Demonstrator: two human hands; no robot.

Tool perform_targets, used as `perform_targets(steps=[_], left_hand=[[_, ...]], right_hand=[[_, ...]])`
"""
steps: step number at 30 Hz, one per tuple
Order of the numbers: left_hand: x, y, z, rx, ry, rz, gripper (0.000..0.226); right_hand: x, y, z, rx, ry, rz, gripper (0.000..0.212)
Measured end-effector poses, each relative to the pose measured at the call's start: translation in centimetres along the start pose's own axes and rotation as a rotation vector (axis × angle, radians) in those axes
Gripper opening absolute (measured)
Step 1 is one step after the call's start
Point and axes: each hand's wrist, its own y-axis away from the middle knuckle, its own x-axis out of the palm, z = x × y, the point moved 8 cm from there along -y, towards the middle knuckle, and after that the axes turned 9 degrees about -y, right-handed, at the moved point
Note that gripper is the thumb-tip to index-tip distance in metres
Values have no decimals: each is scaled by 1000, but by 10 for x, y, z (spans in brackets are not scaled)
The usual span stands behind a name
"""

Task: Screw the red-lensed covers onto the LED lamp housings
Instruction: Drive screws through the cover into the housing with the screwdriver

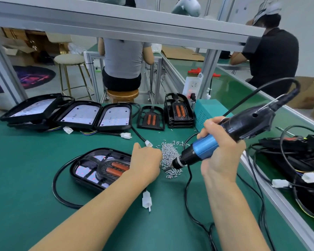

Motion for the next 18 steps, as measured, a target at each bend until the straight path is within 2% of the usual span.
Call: perform_targets(steps=[3, 6, 9, 11, 13, 18], left_hand=[[2, 0, 1, -23, -24, 2, 18], [4, 0, -2, -8, -70, -2, 32], [-1, 3, -6, 33, -17, -24, 22], [-12, 6, 4, 19, 219, -88, 18], [-24, 12, 27, -29, 603, -152, 13], [-21, 46, 69, -110, 1367, -117, 11]], right_hand=[[-1, 0, 1, 1, 4, -5, 24], [0, -1, 5, -17, 14, -9, 24], [-1, -1, 8, -15, -6, -23, 24], [-1, -3, 9, 19, -40, -34, 23], [0, -5, 10, 70, -109, -45, 18], [12, -4, 8, 153, -319, -48, 15]])
